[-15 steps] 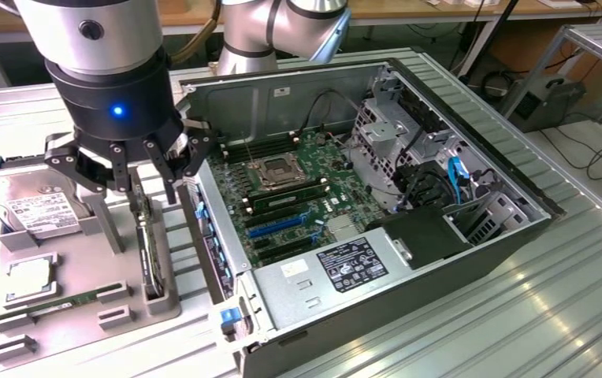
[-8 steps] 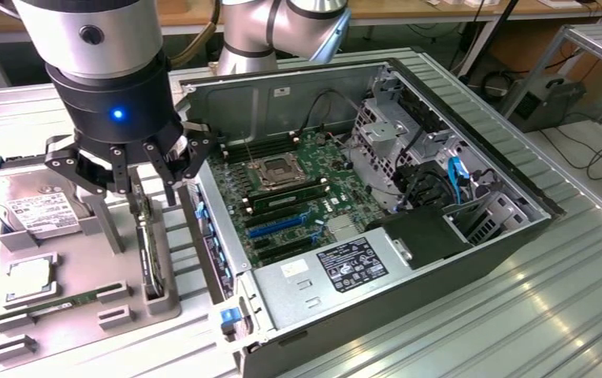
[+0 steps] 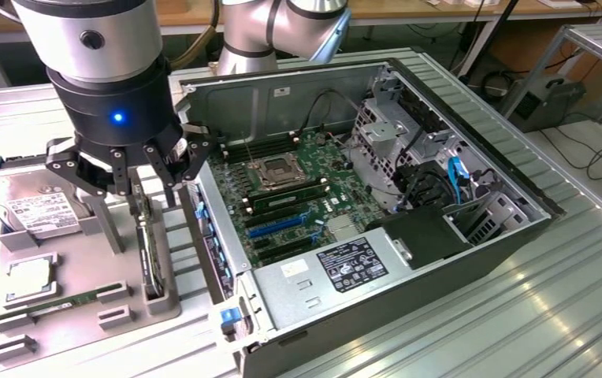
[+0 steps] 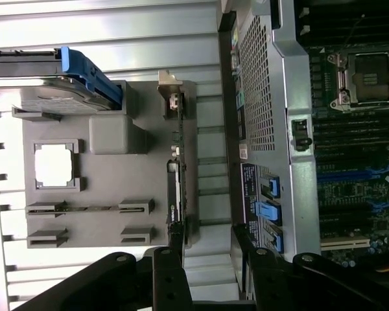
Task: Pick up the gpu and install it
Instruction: 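Pick up the gpu and move the gpu toward the slot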
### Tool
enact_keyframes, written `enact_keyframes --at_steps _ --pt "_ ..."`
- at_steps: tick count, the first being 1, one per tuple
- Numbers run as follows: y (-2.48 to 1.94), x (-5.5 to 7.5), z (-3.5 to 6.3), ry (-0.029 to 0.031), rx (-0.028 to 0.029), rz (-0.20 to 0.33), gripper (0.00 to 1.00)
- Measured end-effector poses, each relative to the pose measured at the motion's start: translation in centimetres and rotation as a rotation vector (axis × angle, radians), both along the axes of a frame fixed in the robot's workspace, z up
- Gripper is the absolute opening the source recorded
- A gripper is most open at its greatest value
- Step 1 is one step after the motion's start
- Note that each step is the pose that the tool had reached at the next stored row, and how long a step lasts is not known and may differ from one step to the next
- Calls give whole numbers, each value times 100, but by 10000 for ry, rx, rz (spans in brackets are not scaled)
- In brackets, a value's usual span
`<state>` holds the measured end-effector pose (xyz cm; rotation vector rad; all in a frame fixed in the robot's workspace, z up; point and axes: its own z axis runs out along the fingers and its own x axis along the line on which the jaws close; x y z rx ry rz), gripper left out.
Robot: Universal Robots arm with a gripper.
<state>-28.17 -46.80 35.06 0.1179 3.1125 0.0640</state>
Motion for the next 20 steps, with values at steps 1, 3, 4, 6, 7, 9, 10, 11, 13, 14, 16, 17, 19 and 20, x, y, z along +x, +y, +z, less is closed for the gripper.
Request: enact_keyframes --at_steps 1,3,4,6,7,9,10,11,13,14,16,17,19,20 --pt "0 0 -3 0 0 0 42" --pt "0 -1 -8 0 -1 0 42" --pt "0 -2 -11 0 0 0 42" --pt "0 -3 -17 0 0 0 42" --pt "0 -3 -21 0 0 0 42" --pt "0 -4 -26 0 0 0 42" --pt "0 -4 -29 0 0 0 42" --pt "0 -5 -31 0 0 0 42" --pt "0 -5 -37 0 0 0 42" --pt "0 -6 -40 0 0 0 42" --pt "0 -8 -46 0 0 0 42" --pt "0 -8 -49 0 0 0 42" --pt "0 -10 -54 0 -1 0 42" --pt "0 -11 -56 0 -1 1 42"
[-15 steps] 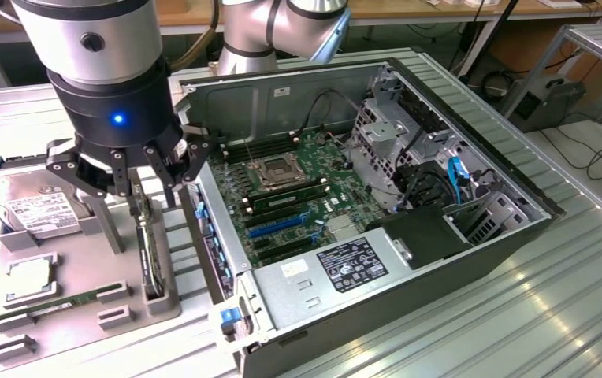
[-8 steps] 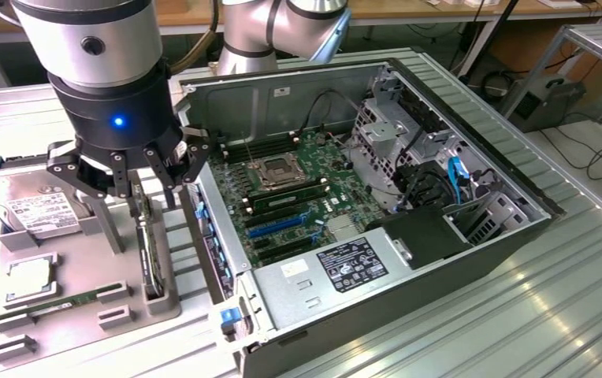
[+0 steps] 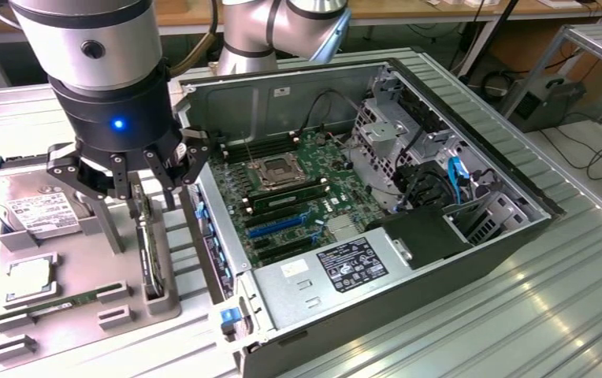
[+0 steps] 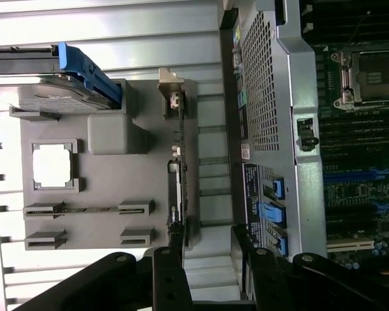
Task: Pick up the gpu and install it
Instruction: 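Pick up the gpu and move the gpu toward the slot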
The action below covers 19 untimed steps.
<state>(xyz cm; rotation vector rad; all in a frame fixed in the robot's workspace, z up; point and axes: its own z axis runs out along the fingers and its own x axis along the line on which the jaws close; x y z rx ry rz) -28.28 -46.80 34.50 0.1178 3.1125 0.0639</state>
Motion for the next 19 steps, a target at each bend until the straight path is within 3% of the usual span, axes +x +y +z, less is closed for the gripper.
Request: enact_keyframes --at_steps 19 --pt "0 -25 -50 0 1 -1 42"
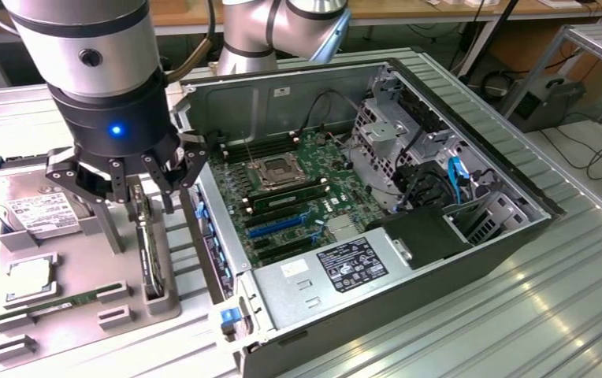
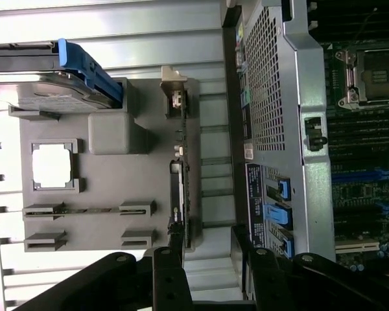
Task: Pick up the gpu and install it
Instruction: 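Pick up the gpu and move the gpu toward the slot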
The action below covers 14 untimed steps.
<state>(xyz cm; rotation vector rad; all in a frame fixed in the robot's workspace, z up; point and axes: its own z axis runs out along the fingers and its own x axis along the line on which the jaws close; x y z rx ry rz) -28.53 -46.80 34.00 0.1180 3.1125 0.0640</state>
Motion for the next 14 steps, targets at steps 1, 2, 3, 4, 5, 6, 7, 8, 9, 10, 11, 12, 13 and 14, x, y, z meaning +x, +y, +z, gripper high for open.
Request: enact_keyframes --at_steps 1,2,3,4,5,6,7,8,9,10,11,12,13,14 --pt "0 -1 -3 0 0 0 42" --pt "0 -2 -4 0 0 0 42" --pt "0 -3 -6 1 -1 0 42" --pt "0 -4 -8 0 -1 0 42" --pt "0 -6 -10 0 -1 0 42" --pt "0 -7 -12 0 0 0 42" --pt "0 -9 -15 0 0 0 42" --pt "0 -10 -17 0 0 0 42" --pt "0 -11 -19 0 0 0 42" --pt "0 -12 -21 1 -1 0 42" --pt "0 -13 -23 0 0 0 42" --pt "0 -14 -25 0 0 0 42" --pt "0 -16 -27 0 0 0 42" --pt "0 -17 -28 0 0 0 42"
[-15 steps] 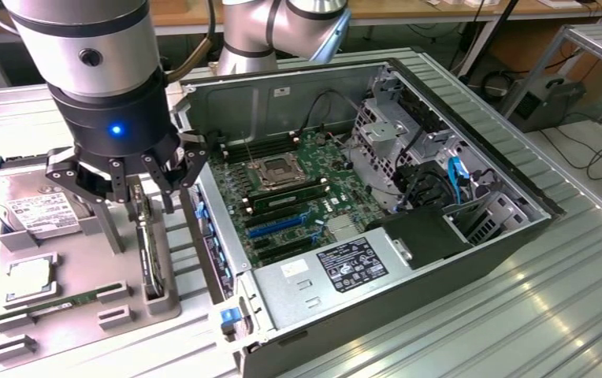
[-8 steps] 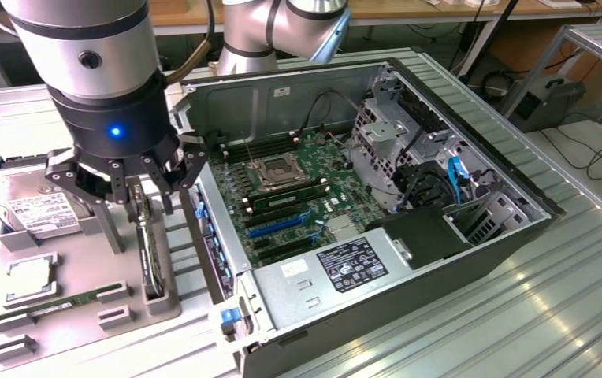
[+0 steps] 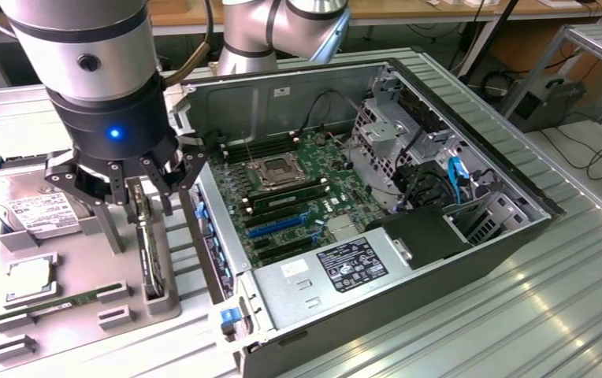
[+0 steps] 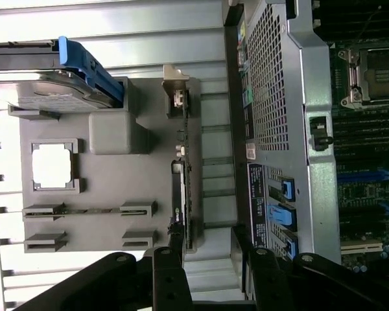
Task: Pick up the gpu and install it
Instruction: 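Pick up the gpu and move the gpu toward the slot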
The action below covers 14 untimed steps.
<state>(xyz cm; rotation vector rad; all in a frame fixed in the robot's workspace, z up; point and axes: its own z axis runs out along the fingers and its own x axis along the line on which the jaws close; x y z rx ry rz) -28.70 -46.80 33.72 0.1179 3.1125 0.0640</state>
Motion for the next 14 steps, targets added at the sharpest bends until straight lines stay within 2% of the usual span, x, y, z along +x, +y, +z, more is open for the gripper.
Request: enact_keyframes --at_steps 14 --pt "0 -19 -31 0 0 0 42"
